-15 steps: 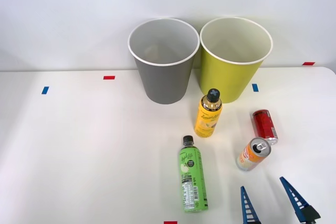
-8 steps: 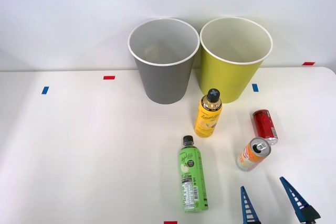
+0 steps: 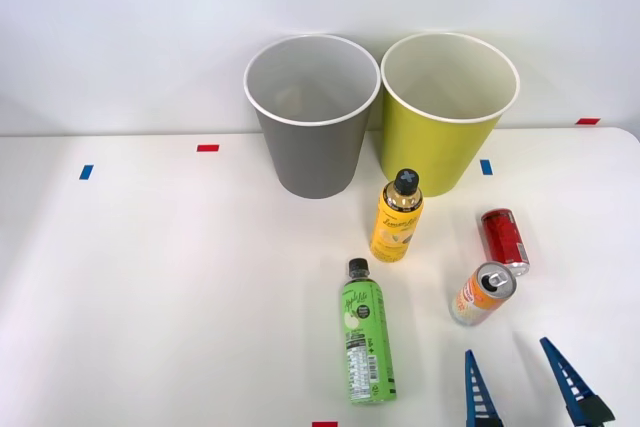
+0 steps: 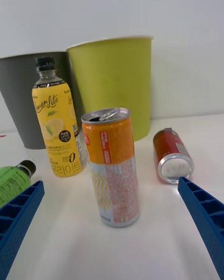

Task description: Put cans in the gray bin, plastic bottles in the light green bin

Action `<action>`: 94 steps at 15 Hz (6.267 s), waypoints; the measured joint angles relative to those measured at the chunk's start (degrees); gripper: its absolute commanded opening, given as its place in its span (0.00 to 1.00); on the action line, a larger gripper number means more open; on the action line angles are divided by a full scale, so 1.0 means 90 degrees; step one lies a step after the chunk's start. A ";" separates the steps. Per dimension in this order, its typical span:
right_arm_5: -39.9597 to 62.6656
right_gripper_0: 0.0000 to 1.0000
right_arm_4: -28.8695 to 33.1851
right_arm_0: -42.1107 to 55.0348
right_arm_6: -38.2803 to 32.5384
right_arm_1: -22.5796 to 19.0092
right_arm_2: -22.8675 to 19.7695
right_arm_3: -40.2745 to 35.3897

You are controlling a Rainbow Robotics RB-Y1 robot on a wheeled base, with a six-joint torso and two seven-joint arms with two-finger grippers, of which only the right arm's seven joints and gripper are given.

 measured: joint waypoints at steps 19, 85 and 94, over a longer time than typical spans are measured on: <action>0.1659 1.00 -0.1508 -0.0514 0.1877 -0.0513 0.0699 -0.0908; 0.7185 0.00 -0.2501 -0.7526 -0.0469 -0.0854 0.0778 -0.1782; 0.6327 1.00 -0.2394 -0.8996 -0.0424 -0.0378 0.1312 0.0668</action>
